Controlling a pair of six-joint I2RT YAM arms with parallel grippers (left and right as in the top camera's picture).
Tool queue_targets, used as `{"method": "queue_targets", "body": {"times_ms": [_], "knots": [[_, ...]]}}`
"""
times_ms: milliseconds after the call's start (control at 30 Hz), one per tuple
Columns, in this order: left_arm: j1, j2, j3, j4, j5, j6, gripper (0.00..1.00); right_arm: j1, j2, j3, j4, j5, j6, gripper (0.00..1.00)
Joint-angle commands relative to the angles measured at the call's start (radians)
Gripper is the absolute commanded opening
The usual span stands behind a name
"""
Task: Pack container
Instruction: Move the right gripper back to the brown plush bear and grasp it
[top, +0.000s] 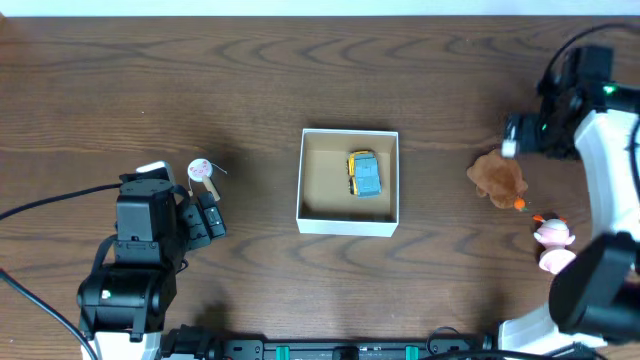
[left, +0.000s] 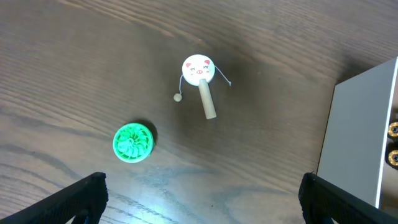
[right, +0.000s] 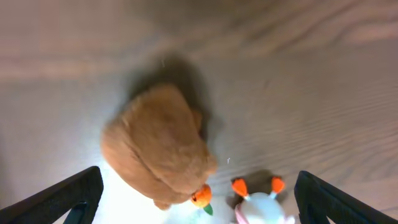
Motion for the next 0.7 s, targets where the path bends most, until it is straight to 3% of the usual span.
{"method": "queue_targets", "body": {"times_ms": [0,200,233,333,433,467,667], "knots": [[0.004,0.001,0.018,-0.002,-0.002,-0.006,0.98,0.010,0.048,-0.055,0.036,-0.046,-0.090,0.99],[0.004,0.001,0.018,-0.003,-0.002,-0.006,0.98,0.037,0.144,-0.096,0.085,-0.074,-0.089,0.96],[0.004,0.001,0.018,-0.003,-0.002,-0.006,0.98,0.042,0.156,-0.096,0.086,-0.073,-0.089,0.87],[0.004,0.001,0.018,-0.003,-0.002,-0.006,0.98,0.051,0.159,-0.095,0.090,-0.073,-0.089,0.41],[0.004,0.001,0.018,-0.003,-0.002,-0.006,0.98,0.052,0.141,-0.088,0.087,-0.073,-0.085,0.06],[0.004,0.001,0.018,-0.003,-0.002,-0.006,0.98,0.053,0.132,-0.083,0.083,-0.073,-0.076,0.01],[0.004,0.001,0.018,-0.003,-0.002,-0.006,0.98,0.069,0.026,-0.032,0.045,-0.072,-0.056,0.01]]}}
